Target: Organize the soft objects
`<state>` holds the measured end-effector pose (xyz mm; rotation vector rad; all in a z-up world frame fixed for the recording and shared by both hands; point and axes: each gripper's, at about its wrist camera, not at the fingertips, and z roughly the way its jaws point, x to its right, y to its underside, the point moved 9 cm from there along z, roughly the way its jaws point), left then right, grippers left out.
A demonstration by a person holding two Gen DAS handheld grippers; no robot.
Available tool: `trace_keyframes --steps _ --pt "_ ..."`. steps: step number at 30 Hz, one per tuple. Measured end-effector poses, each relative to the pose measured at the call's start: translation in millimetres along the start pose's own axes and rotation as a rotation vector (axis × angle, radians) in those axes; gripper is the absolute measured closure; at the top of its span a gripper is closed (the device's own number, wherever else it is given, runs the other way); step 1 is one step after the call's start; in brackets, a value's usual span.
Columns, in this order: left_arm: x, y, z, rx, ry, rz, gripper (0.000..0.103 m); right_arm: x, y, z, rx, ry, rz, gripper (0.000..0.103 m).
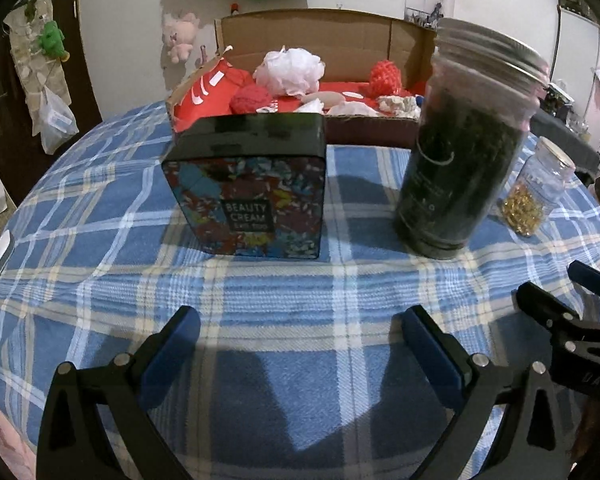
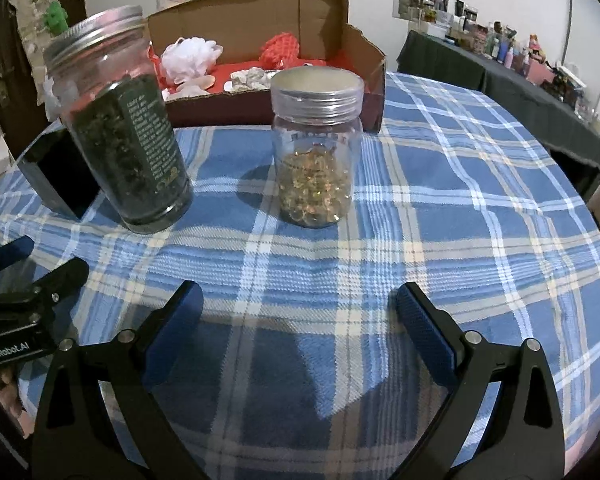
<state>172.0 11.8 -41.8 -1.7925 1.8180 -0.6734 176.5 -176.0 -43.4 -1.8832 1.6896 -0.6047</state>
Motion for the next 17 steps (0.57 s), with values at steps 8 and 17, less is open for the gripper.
trace_keyframes --steps 8,17 --pt "-0.3 -2.0 1.2 0.002 0.003 0.003 0.000 -1.9 2.1 -1.1 0.004 0.020 0.003 0.004" --pt "0.3 -0.8 0.1 0.003 0.003 0.004 0.000 -1.0 2.8 -2.0 0.006 0.021 0.012 0.004"
